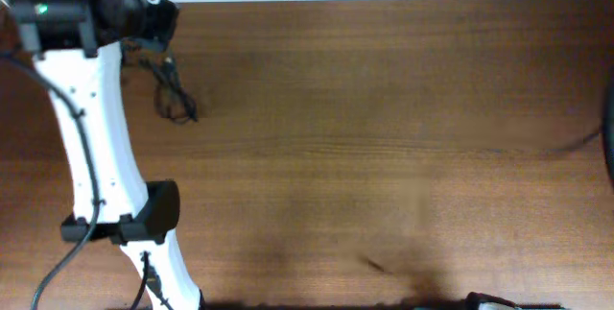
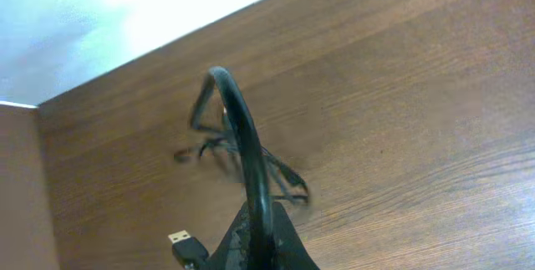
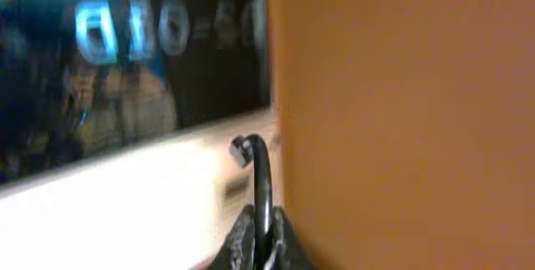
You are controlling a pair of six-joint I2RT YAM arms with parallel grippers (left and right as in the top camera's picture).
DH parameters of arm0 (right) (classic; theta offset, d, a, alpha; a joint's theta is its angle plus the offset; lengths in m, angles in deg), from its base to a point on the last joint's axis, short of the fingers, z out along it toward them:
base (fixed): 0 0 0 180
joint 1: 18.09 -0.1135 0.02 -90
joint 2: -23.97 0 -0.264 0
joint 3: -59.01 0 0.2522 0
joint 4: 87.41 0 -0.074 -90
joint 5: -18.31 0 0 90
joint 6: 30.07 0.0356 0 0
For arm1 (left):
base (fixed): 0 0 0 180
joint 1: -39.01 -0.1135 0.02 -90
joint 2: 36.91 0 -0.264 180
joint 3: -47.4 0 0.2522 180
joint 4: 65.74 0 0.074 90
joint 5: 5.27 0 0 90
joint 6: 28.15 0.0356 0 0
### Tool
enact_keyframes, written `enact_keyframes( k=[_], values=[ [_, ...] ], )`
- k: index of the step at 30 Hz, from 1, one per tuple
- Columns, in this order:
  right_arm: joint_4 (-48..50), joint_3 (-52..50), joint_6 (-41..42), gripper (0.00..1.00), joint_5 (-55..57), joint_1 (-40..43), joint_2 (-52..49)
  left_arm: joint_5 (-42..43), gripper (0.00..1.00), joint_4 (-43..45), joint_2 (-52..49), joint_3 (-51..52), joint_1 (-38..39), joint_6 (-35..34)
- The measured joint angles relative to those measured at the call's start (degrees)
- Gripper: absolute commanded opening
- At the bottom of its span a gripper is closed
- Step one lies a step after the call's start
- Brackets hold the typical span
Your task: Untangle cables
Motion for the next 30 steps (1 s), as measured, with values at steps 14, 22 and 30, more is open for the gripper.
enact_keyframes(
  k=[14, 22, 30],
  values=[
    [0.0, -1.6, 1.9, 0.04, -18.8, 1.0, -14.8, 5.6, 0.00, -0.1, 6.1, 0.0, 9.6, -0.2],
    [29.9, -0.9, -2.2, 0.04, -18.9, 2.8, -16.5, 6.1, 0.00, -0.1, 6.1, 0.0, 22.9, -2.0],
    [40.5, -0.2, -4.1, 0.04, -18.3, 2.8, -20.7, 6.1, 0.00, -0.1, 6.1, 0.0, 29.6, -5.7]
  ],
)
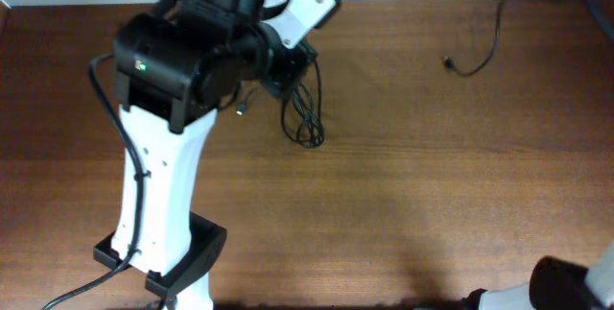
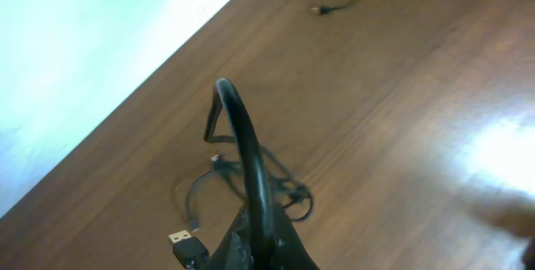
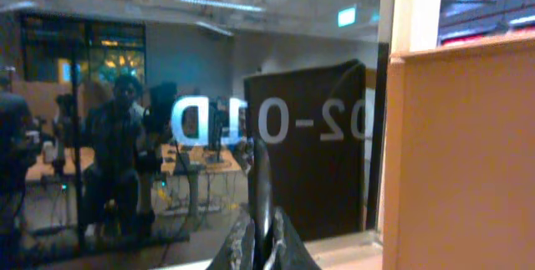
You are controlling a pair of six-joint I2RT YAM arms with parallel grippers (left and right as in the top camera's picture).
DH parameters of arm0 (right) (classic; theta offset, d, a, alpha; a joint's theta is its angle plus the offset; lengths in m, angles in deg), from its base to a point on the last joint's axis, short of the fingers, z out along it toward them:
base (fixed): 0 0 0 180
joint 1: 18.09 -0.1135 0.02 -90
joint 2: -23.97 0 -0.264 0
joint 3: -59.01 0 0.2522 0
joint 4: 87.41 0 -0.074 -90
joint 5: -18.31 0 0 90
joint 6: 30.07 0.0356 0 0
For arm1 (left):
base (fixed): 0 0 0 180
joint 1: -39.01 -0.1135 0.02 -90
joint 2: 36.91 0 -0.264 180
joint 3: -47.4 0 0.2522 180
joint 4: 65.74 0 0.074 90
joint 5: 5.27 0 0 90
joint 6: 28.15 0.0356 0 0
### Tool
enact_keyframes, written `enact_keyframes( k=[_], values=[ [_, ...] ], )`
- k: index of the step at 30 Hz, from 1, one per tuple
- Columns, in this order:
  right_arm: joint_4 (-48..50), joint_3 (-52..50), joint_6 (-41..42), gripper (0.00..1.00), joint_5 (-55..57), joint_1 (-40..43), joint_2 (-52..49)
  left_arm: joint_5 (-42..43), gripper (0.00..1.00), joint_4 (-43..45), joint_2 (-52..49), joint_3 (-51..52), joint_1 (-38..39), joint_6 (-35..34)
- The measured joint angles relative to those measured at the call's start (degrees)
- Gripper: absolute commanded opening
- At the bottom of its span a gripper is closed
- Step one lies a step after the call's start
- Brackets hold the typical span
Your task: Untangle cables
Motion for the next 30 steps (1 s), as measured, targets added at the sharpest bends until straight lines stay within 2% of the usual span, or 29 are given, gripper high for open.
enact_keyframes(
  k=[7, 13, 16, 19, 26, 29, 30],
  values=[
    [15.7, 0.0, -3.9, 0.04, 3.8, 1.5, -13.7, -2.4, 0.00, 0.0, 0.0, 0.0, 1.7, -0.6],
    [19.1, 0.0, 7.0, 0.04, -3.1, 9.2, -29.7, -4.9, 0.00, 0.0, 0.0, 0.0, 1.7, -0.4],
    [12.7, -0.1, 10.0, 0.04, -4.7, 11.8, -34.9, -5.4, 0.00, 0.0, 0.0, 0.0, 1.7, -0.4],
    [3.5, -0.1, 9.2, 0.04, -5.9, 12.6, -37.6, -5.6, 0.00, 0.0, 0.0, 0.0, 1.7, -0.4],
    [-13.7, 0.0, 6.7, 0.04, -7.8, 10.6, -44.3, -5.7, 0.00, 0.0, 0.0, 0.0, 1.7, -0.4],
    [-17.6, 0.0, 6.4, 0.04, -7.9, 9.4, -48.6, -5.7, 0.00, 0.0, 0.0, 0.0, 1.7, -0.4],
    [-17.8, 0.0, 6.4, 0.11, -8.0, 9.0, -49.8, -5.7, 0.00, 0.0, 0.0, 0.0, 1.7, -0.4]
  ],
)
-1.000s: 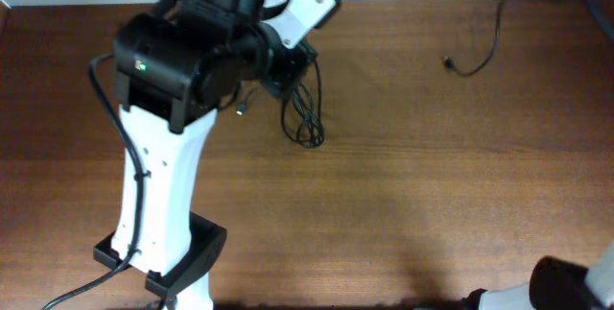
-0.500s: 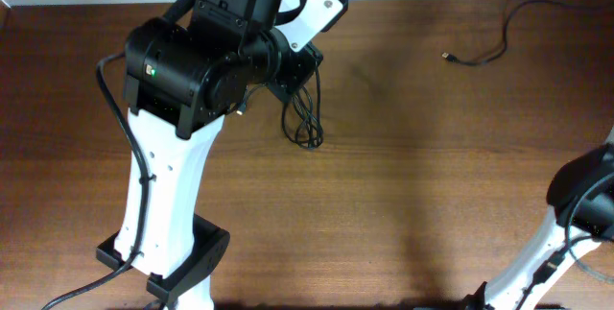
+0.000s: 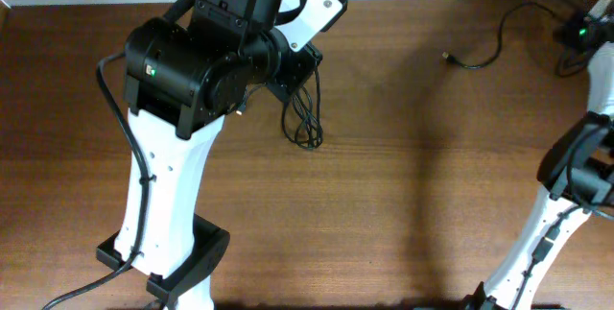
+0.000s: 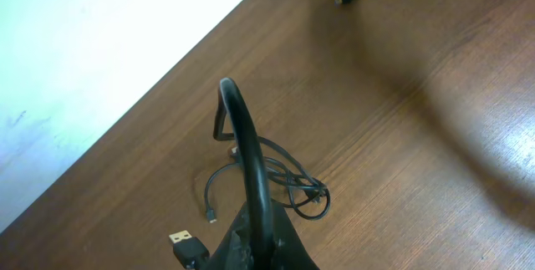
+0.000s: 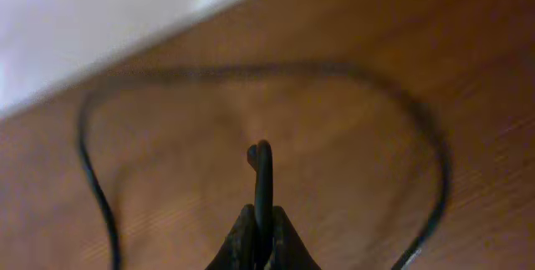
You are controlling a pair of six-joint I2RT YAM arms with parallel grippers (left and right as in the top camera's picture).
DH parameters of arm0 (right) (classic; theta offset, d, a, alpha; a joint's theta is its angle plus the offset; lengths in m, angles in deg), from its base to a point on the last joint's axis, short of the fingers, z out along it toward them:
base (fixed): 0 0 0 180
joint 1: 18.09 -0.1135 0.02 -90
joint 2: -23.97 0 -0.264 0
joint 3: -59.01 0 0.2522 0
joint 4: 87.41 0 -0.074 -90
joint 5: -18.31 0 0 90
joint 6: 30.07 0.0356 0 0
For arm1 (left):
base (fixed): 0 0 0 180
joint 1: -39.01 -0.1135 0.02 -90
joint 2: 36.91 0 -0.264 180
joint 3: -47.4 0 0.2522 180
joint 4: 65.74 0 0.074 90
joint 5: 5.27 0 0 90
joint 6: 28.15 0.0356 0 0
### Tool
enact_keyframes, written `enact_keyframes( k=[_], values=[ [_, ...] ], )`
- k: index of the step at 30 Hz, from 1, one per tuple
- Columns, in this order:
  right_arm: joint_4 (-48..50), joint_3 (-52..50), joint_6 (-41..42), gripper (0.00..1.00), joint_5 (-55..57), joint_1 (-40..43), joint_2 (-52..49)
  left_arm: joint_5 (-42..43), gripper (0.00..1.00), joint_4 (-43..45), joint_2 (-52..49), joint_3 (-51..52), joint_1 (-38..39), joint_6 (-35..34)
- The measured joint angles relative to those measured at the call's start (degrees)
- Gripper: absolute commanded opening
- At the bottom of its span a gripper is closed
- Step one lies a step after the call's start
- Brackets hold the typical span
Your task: Untangle cables
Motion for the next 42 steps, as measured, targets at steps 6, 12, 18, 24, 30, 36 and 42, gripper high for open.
enact_keyframes(
  k=[6, 12, 18, 24, 30, 36, 42],
  values=[
    [-0.3, 0.0, -0.1, 0.99, -0.4, -1.6, -1.7, 0.0, 0.00, 0.0, 0.0, 0.0, 0.0, 0.0],
    [-3.6, 0.0, -2.1, 0.99, -0.4, -1.5, 0.4, 0.0, 0.00, 0.0, 0.0, 0.9, 0.0, 0.0],
    [-16.3, 0.5, 0.8, 0.99, -0.4, -3.3, 16.6, 0.0, 0.00, 0.0, 0.0, 3.6, 0.0, 0.0],
    [-26.9, 2.4, 15.9, 0.99, -0.5, -8.2, 23.1, 0.0, 0.00, 0.0, 0.0, 3.9, 0.0, 0.0],
    [-31.5, 0.0, 43.2, 0.99, 6.1, -12.4, 18.6, 0.0, 0.00, 0.0, 0.0, 3.9, 0.0, 0.1],
    [-31.6, 0.0, 69.0, 0.99, 15.0, -16.9, 16.1, 0.0, 0.00, 0.0, 0.0, 3.9, 0.0, 0.6],
    [-30.7, 0.0, 77.2, 0.99, 18.5, -19.6, 7.2, 0.0, 0.00, 0.0, 0.0, 3.9, 0.0, 0.6]
  ],
)
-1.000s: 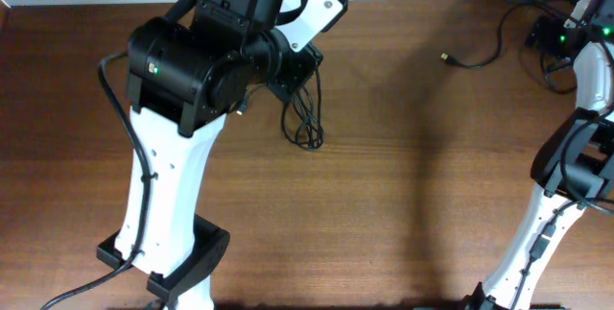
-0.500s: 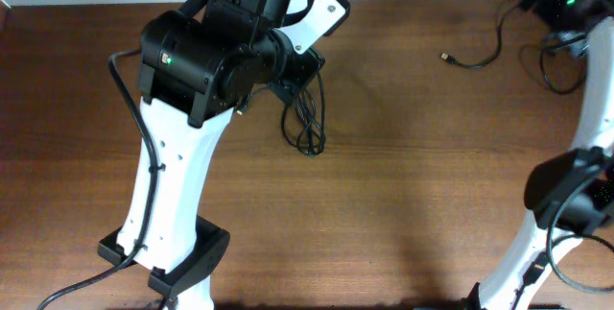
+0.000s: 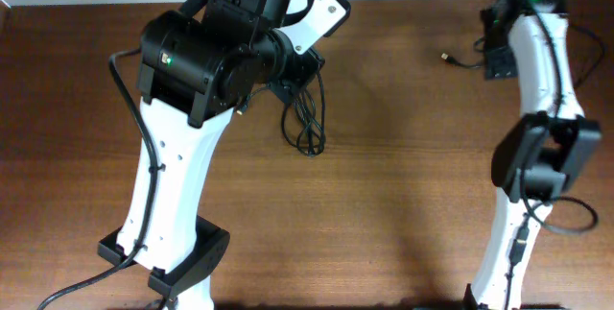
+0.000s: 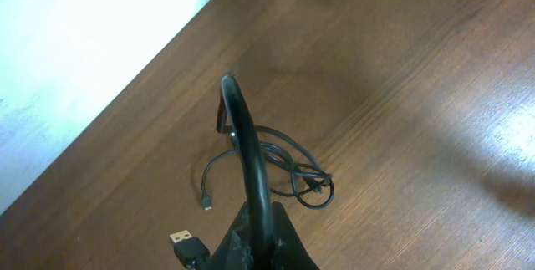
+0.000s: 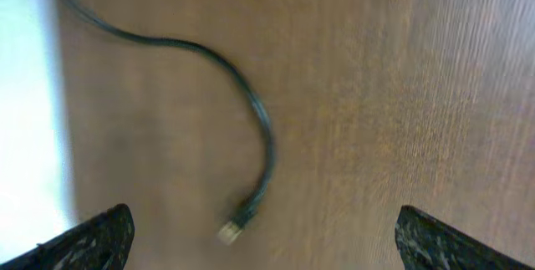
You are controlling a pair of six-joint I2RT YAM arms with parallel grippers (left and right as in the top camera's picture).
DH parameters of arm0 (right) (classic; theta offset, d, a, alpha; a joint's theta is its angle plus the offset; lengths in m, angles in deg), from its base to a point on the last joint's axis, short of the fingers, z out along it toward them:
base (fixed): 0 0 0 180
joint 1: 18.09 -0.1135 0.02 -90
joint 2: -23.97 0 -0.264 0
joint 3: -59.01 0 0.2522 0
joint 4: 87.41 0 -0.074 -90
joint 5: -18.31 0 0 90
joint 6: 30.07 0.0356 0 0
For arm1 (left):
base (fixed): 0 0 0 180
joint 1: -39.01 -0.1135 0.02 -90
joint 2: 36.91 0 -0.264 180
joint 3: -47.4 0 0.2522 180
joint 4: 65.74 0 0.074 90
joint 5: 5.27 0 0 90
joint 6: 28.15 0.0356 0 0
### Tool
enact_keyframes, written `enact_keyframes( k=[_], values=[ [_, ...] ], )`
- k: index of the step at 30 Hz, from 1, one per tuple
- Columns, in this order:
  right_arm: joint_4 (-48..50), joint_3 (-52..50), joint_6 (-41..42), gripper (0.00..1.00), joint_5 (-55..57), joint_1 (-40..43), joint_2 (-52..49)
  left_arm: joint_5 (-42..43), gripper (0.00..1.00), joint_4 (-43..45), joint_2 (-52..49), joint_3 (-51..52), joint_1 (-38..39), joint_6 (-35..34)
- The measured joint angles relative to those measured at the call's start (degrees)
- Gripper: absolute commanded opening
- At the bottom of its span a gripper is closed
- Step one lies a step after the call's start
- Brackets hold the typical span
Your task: Untangle cables
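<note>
My left gripper is shut on a thick black cable that arches up from its fingers, with a USB plug beside them. Below it a tangle of thin black cable lies on the wooden table, and the overhead view shows this tangle under the left gripper. My right gripper is open above the table's far right, nothing between its fingertips. A loose thin cable with a pale plug end lies beneath it. Overhead, that cable end sits left of the right gripper.
The wooden table ends at a white wall along the back edge. The left arm's white body stands over the left half, and the right arm rises along the right side.
My right gripper was shut on a black cable near the back right corner. It is now open, and that cable lies on the table below it. The left gripper still holds its cable.
At first my left gripper held its thick cable over a tangle at the table's far left, while the right, shut on a cable, faced away from the table. Later the left and the tangle stood near the back middle. The right then reached the back right corner and now stands open.
</note>
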Motion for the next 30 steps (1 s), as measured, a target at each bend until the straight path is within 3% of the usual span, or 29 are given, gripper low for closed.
enact_keyframes(
  k=[5, 15, 23, 27, 29, 30],
  values=[
    [0.0, 0.0, 2.3, 0.99, 1.2, -0.2, -5.6, 0.0, 0.00, 0.0, 0.0, 0.0, 0.0, 0.0],
    [0.6, 0.0, 7.6, 0.96, 1.6, -0.2, -7.5, 0.0, 0.00, 0.0, 0.0, 0.0, 0.0, 0.0],
    [14.3, 0.0, 2.3, 0.98, 0.2, -0.1, -9.0, 0.0, 0.00, 0.0, 0.0, 0.0, 0.0, 0.0],
    [14.4, 0.0, 1.6, 0.88, -0.3, -0.1, -9.3, 0.0, 0.00, 0.0, 0.0, 0.0, 0.0, 0.0],
    [13.6, 0.6, 1.2, 0.71, -0.4, -0.1, -9.9, 0.0, 0.00, 0.0, 0.0, 0.0, 0.0, 0.0],
    [12.7, 1.1, 1.2, 0.57, -0.6, -0.1, -10.1, 0.0, 0.00, 0.0, 0.0, 0.0, 0.0, 0.0]
  ],
)
